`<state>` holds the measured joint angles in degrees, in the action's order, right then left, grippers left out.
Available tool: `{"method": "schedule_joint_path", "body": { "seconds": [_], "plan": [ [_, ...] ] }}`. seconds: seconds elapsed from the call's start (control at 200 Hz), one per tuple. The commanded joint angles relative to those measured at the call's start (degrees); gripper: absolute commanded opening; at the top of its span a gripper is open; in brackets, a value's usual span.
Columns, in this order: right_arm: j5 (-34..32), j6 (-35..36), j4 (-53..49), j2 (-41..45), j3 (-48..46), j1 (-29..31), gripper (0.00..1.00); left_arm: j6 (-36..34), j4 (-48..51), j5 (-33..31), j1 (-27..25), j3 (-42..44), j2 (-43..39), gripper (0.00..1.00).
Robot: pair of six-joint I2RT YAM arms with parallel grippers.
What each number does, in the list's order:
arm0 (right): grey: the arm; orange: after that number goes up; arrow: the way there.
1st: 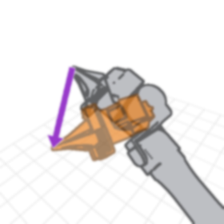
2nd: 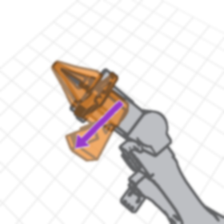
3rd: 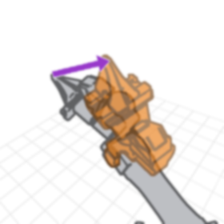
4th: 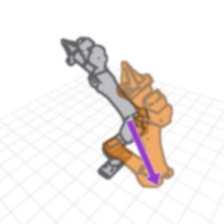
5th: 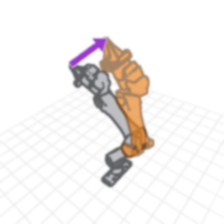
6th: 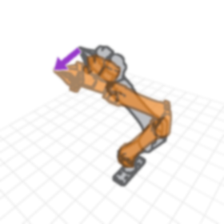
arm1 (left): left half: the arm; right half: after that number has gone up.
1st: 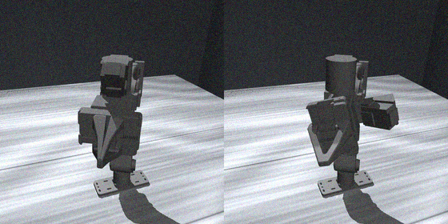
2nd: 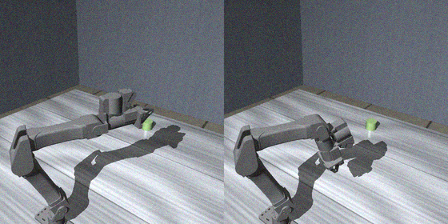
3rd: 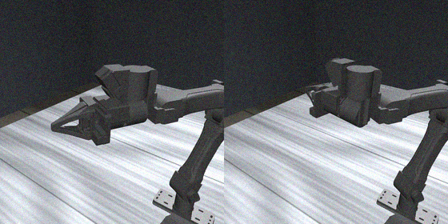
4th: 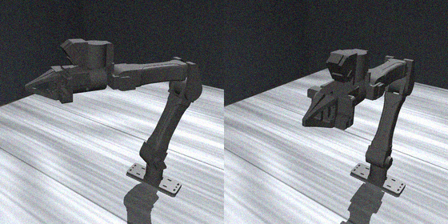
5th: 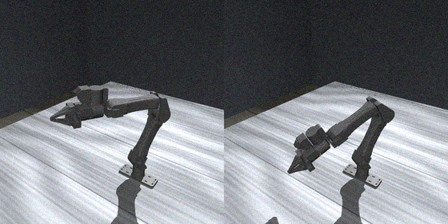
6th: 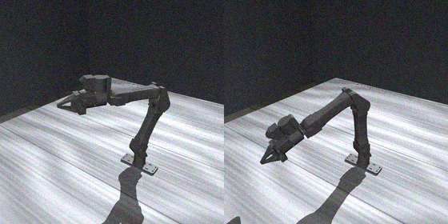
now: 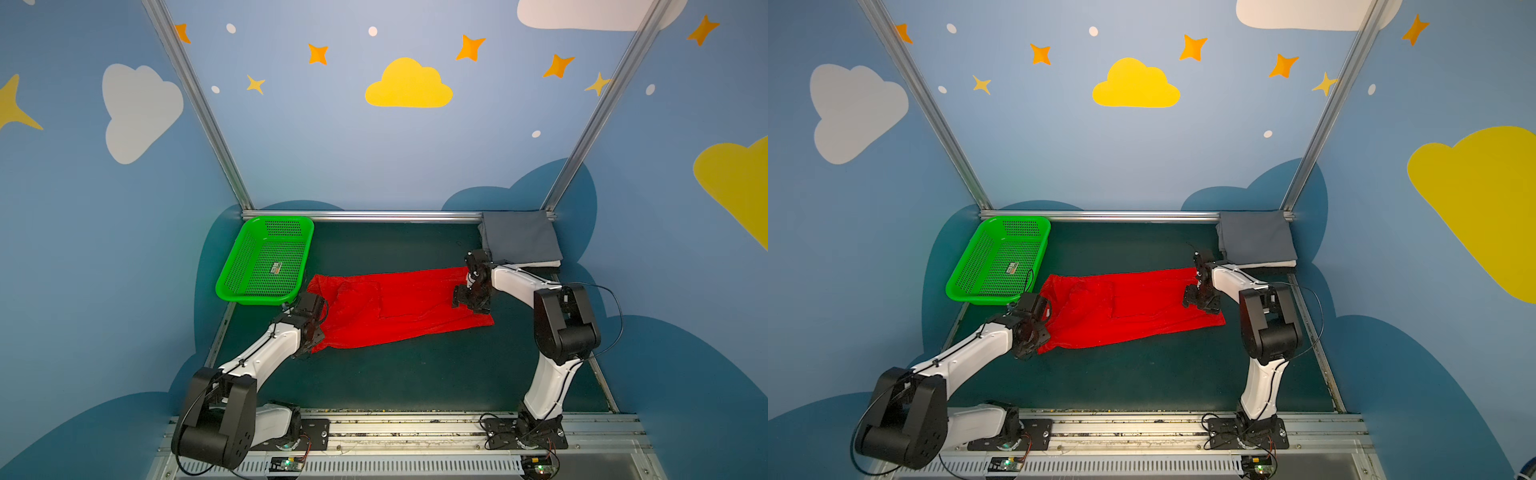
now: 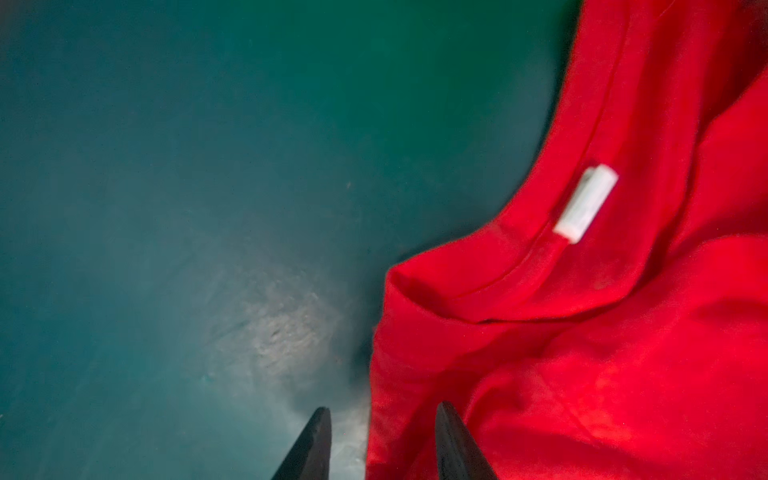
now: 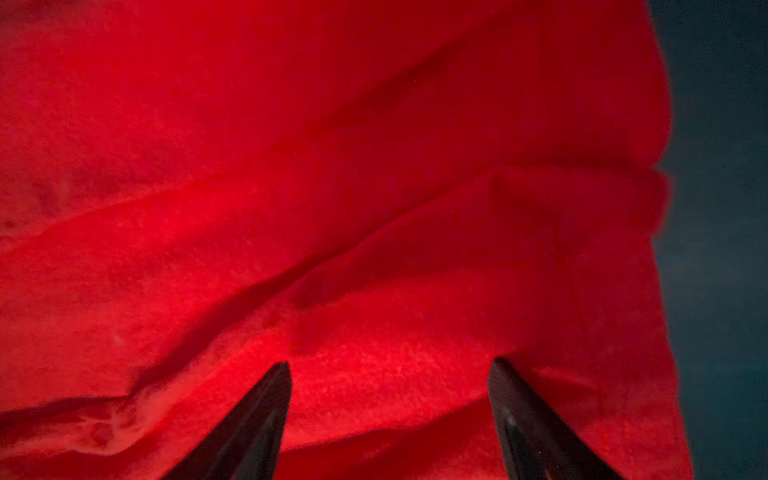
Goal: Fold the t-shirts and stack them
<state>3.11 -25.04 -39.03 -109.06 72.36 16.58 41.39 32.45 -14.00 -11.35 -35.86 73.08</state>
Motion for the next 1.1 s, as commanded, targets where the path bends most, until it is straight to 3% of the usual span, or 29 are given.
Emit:
{"method": "schedule_joint_path", "body": {
  "seconds": [0.0,0.19,0.37,0.521,0.806,1.096],
  "plan": [
    [-1.08,0.43,-1.80,-2.75,-1.17,-0.93,0.77,-0.22,0.88,0.78,0.12,-2.82,-1.40,0.46],
    [-1.09,-0.21,-1.68,-0.56,-2.09,-0.93,0.77,-2.73,-0.90,4.18,-0.42,-6.68,-3.94,0.68],
    [1.31,-1.46,2.42,4.90,-5.28,-0.88,0.82,-5.05,-4.08,6.81,-0.38,-11.35,-0.34,0.74],
    [3.71,-1.04,3.39,6.48,-5.72,-0.42,0.89,-5.95,-6.22,10.11,-0.76,-16.12,6.23,0.75],
    [4.00,0.18,2.50,5.98,-5.20,0.30,0.89,-6.31,-9.91,12.72,-2.00,-21.95,17.87,0.75],
    [3.82,0.40,1.52,5.02,-4.26,0.23,0.89,-6.57,-10.04,10.54,-2.77,-28.43,28.06,0.71]
  ]
}}
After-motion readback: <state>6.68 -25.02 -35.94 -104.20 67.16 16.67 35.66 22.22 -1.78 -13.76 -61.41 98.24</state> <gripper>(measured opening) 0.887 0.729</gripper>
